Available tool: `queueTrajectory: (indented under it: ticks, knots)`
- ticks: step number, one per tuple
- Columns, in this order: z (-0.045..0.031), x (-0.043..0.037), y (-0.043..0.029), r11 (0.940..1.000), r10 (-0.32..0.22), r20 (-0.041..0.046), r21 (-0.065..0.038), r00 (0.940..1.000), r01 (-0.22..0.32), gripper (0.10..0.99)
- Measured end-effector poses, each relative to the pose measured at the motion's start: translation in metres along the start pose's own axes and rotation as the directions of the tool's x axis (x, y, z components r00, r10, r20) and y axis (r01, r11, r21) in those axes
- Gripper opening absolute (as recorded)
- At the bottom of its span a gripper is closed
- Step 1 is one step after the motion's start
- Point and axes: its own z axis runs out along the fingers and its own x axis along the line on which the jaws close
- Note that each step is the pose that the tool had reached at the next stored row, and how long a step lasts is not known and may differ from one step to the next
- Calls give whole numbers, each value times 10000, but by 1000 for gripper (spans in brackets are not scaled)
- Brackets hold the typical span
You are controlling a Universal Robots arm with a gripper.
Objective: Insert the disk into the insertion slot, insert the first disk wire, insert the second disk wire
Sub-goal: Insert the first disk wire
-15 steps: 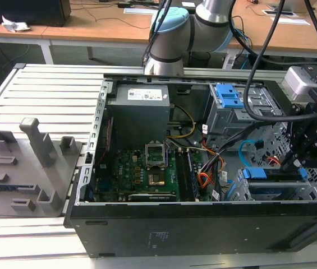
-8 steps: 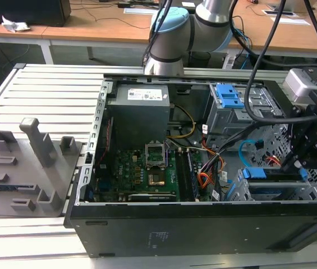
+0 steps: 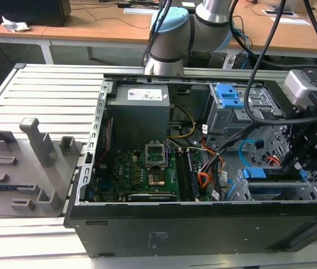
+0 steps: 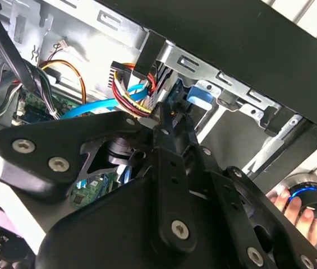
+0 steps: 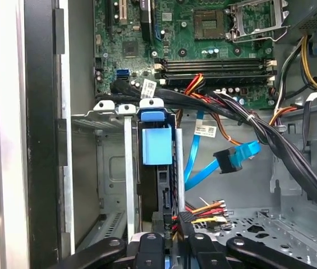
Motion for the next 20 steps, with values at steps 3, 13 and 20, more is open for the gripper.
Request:
queueTrajectory:
  ticks: [3, 13, 20]
  knots:
    - [-195, 3, 9, 10000, 0, 0, 0, 10000, 0, 239]
    - [-388, 6, 18, 10000, 0, 3, 0, 10000, 0, 161]
    - [-391, 6, 17, 10000, 0, 2, 0, 10000, 0, 106]
